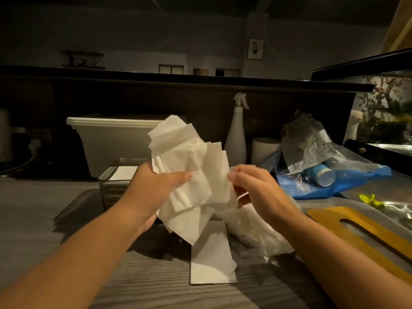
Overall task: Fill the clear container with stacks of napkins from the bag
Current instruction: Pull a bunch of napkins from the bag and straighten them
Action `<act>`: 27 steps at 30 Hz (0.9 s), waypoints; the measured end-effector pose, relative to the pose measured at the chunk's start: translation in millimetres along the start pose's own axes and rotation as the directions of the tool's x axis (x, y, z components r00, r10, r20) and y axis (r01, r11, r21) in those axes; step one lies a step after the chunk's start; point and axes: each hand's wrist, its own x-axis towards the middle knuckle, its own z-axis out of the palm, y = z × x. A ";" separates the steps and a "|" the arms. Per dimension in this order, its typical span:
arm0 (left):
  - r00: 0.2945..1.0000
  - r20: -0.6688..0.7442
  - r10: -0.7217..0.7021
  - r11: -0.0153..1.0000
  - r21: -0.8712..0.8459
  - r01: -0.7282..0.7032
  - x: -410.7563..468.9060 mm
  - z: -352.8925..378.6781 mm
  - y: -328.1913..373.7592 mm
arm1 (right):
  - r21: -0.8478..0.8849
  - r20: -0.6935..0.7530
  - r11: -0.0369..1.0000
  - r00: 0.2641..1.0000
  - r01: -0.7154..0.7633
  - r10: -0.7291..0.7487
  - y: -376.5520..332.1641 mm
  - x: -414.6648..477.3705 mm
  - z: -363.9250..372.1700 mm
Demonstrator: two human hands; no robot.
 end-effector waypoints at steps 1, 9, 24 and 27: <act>1.000 -0.016 0.006 1.000 0.010 -0.005 0.4 -1.6 0.6 | -0.081 0.083 0.997 0.996 -0.004 0.011 1.5 -0.4 0.1; 0.993 -0.054 0.101 0.990 0.104 -0.095 0.4 -1.3 2.0 | -0.564 0.385 0.817 0.914 0.125 0.126 9.1 -4.5 6.9; 0.991 -0.053 0.119 0.990 0.081 -0.115 -0.9 1.7 -2.3 | -0.540 0.376 0.837 0.915 0.088 0.147 2.5 -10.5 14.0; 0.987 -0.082 0.135 0.990 0.046 -0.132 -2.0 2.9 -1.8 | -0.410 0.270 0.910 0.961 0.055 0.063 1.4 -9.9 11.7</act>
